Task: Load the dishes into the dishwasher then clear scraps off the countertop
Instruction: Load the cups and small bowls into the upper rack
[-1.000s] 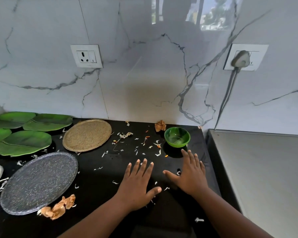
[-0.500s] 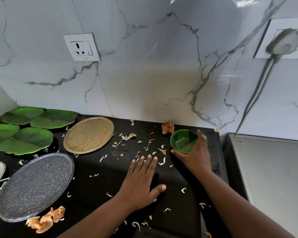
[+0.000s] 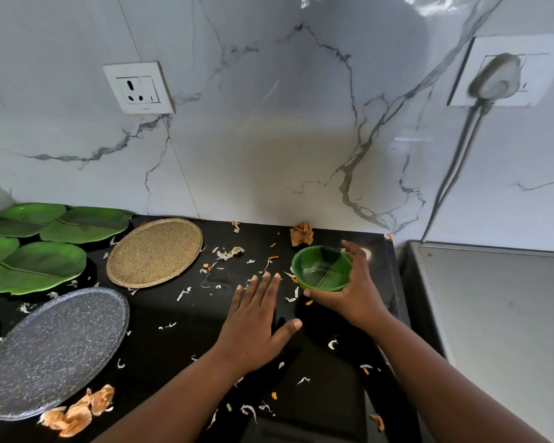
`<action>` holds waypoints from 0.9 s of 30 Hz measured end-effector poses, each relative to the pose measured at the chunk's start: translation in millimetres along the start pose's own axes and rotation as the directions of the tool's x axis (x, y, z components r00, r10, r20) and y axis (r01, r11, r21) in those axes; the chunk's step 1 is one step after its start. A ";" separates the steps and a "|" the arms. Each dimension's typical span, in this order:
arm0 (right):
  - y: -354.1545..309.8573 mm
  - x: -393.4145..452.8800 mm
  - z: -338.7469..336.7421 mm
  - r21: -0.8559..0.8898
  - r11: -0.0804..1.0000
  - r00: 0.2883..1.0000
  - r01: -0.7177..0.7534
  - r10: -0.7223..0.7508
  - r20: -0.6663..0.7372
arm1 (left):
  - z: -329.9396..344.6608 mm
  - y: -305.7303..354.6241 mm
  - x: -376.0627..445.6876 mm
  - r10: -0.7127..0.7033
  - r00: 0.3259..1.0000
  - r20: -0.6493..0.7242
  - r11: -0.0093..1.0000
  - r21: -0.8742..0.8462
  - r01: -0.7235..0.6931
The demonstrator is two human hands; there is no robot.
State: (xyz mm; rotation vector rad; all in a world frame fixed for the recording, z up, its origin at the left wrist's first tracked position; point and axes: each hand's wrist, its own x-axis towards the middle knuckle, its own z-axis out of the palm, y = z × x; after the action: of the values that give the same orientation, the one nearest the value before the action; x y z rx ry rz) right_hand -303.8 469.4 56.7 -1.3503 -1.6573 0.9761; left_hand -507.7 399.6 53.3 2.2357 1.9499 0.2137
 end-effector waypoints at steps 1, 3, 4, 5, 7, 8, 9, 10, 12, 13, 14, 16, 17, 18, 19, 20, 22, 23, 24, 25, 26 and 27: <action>-8.3 -8.2 -3.4 0.054 0.999 0.999 -0.004 0.001 0.043 | -3.7 -1.1 0.9 -0.010 1.000 -0.016 1.000 -0.019 0.010; -27.6 -27.3 -10.2 0.185 0.982 0.994 -0.031 0.010 0.110 | -12.3 -4.2 0.3 -0.009 0.999 -0.053 0.999 -0.038 0.007; -37.3 -37.5 -12.5 0.254 0.966 0.991 -0.052 0.018 0.134 | -15.8 -6.5 -1.6 -0.001 0.998 -0.068 0.999 -0.037 -0.001; -46.1 -47.5 -14.3 0.310 0.948 0.988 -0.072 0.025 0.152 | -19.2 -8.2 -4.3 0.009 0.997 -0.082 0.999 -0.040 -0.013; -62.3 -66.5 -15.5 0.406 0.906 0.983 -0.121 0.052 0.175 | -25.6 -9.5 -12.5 0.026 0.994 -0.102 0.996 -0.085 -0.035; -70.1 -76.4 -14.4 0.470 0.870 0.980 -0.149 0.067 0.187 | -30.0 -9.2 -18.2 0.039 0.993 -0.110 0.991 -0.123 -0.053; -76.6 -87.3 -12.3 0.547 0.818 0.977 -0.179 0.082 0.197 | -35.0 -7.9 -25.1 0.057 0.991 -0.117 0.984 -0.164 -0.076; -82.5 -98.6 -9.4 0.626 0.752 0.974 -0.207 0.097 0.206 | -39.7 -5.7 -31.9 0.076 0.989 -0.129 0.974 -0.202 -0.102; -92.0 -121.6 -1.2 0.771 0.588 0.969 -0.247 0.131 0.210 | -47.7 -1.1 -45.8 0.105 0.981 -0.162 0.947 -0.285 -0.149; -96.2 -134.6 3.8 0.828 0.499 0.966 -0.256 0.148 0.210 | -50.8 0.1 -54.6 0.121 0.976 -0.179 0.928 -0.328 -0.175; -100.0 -148.3 8.9 0.871 0.417 0.965 -0.259 0.158 0.212 | -52.5 0.4 -64.4 0.141 0.971 -0.193 0.909 -0.364 -0.204; -105.1 -174.8 19.5 0.913 0.315 0.963 -0.260 0.149 0.223 | -51.7 0.1 -85.5 0.188 0.959 -0.210 0.874 -0.409 -0.261; -106.7 -188.5 25.9 0.927 0.282 0.966 -0.248 0.146 0.214 | -51.5 -1.3 -97.9 0.215 0.954 -0.211 0.862 -0.418 -0.287; -107.3 -200.8 31.9 0.940 0.247 0.968 -0.234 0.151 0.201 | -51.7 -2.7 -109.1 0.237 0.949 -0.209 0.855 -0.419 -0.306; -108.5 -213.2 38.0 0.954 0.205 0.969 -0.218 0.162 0.186 | -51.3 -3.7 -120.1 0.255 0.945 -0.205 0.852 -0.414 -0.320; -108.4 -224.8 44.2 0.966 0.156 0.969 -0.204 0.175 0.176 | -50.3 -3.9 -129.8 0.271 0.941 -0.201 0.853 -0.404 -0.332; -107.5 -245.1 54.0 0.984 0.042 0.967 -0.174 0.197 0.162 | -47.5 -1.2 -146.0 0.293 0.937 -0.192 0.854 -0.388 -0.346; -107.3 -255.1 57.9 0.989 -0.006 0.966 -0.149 0.213 0.147 | -45.0 1.1 -153.3 0.302 0.936 -0.180 0.853 -0.388 -0.350; -106.2 -266.3 59.6 0.993 -0.043 0.964 -0.111 0.239 0.118 | -41.8 5.0 -160.6 0.314 0.935 -0.166 0.850 -0.391 -0.354; -104.2 -277.8 59.2 0.995 -0.069 0.957 -0.066 0.280 0.083 | -37.9 10.2 -168.0 0.327 0.932 -0.154 0.845 -0.395 -0.361; -101.2 -288.0 57.1 0.995 -0.092 0.943 -0.024 0.328 0.053 | -34.5 15.6 -174.2 0.342 0.929 -0.145 0.840 -0.397 -0.371; -97.9 -300.8 51.8 0.994 -0.112 0.925 0.020 0.379 0.024 | -31.8 24.3 -180.9 0.369 0.920 -0.134 0.832 -0.394 -0.391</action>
State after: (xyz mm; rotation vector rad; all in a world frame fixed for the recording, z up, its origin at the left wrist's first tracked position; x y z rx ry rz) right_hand -347.2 154.3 95.7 -0.4613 -0.0409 1.5910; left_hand -515.8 218.1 90.0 2.3021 1.2906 0.6759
